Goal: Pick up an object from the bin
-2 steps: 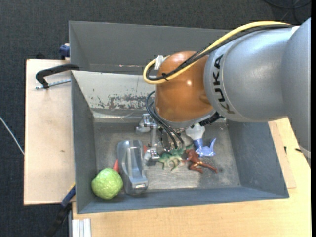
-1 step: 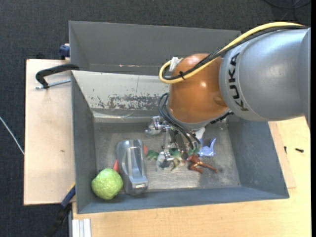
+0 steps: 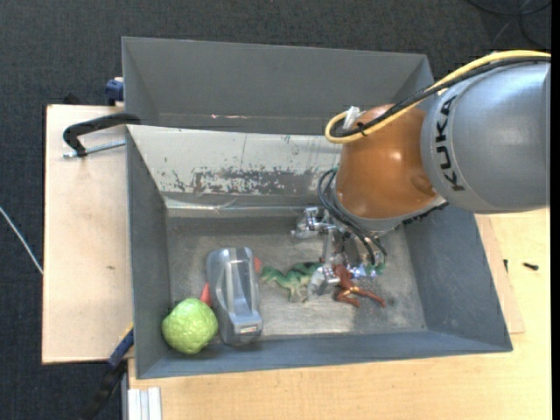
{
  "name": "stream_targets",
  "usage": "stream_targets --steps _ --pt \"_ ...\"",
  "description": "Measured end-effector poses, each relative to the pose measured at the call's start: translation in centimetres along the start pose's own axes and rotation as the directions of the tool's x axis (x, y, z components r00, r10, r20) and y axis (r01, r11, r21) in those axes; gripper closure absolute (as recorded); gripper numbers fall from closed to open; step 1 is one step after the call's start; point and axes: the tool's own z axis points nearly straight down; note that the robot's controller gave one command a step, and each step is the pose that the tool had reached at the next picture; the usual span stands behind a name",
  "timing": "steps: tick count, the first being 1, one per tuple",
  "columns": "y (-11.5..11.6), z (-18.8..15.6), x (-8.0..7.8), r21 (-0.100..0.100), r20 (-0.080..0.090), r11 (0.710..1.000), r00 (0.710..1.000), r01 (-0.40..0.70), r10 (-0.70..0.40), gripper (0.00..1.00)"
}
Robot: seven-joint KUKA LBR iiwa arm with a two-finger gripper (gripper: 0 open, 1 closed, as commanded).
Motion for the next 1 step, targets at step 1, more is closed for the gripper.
stream_targets --steps 1 --pt "-0.73 4.11 -1.92 0.0 0.004 0.998 0.998 0.07 -0.07 0.0"
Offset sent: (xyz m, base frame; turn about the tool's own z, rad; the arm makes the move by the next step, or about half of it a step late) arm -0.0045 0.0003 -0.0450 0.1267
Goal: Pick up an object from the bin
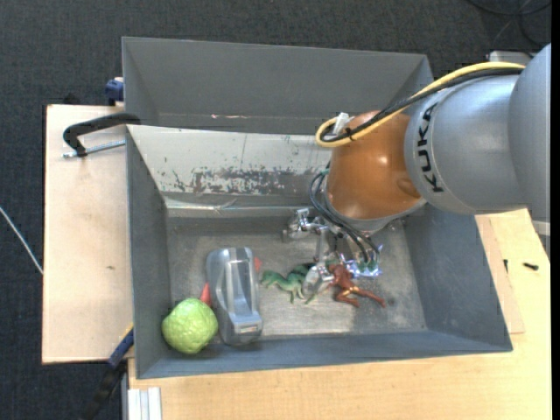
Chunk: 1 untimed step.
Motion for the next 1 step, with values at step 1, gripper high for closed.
stream_targets --steps 1 --pt "0.16 -0.61 0.32 0.0 -0.001 1.0 1.0 0.0 0.0 1.0"
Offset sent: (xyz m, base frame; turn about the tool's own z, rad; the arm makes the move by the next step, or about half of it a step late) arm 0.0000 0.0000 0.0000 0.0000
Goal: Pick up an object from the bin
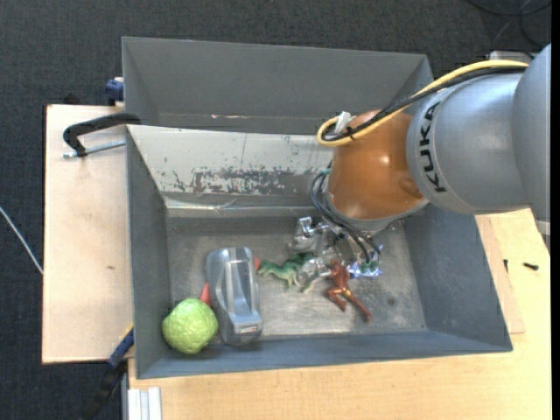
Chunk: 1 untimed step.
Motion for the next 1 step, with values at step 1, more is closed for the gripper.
stream_targets --steps 1 --pt "0.0 0.02 0.01 0.0 0.0 1.0 1.0 0.0 0.0 1.0"
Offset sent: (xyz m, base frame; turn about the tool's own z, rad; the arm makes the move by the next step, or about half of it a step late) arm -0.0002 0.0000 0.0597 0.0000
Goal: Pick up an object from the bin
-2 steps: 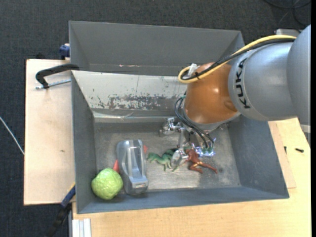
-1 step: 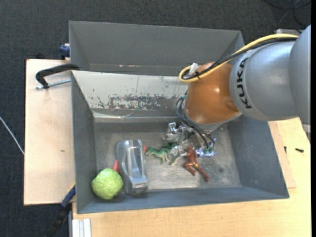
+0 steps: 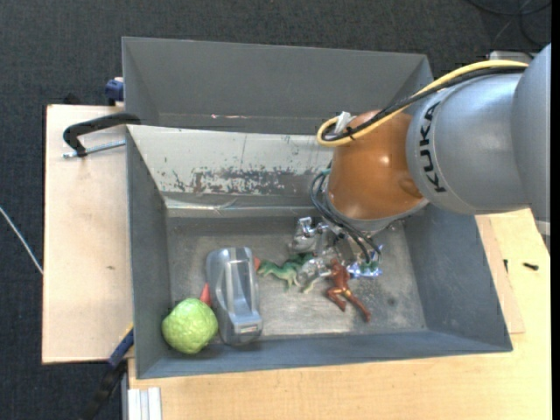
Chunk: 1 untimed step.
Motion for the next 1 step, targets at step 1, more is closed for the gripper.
stream_targets --steps 1 --pt "0.03 -0.37 0.13 -0.001 -0.005 1.0 1.0 0.0 0.0 1.0"
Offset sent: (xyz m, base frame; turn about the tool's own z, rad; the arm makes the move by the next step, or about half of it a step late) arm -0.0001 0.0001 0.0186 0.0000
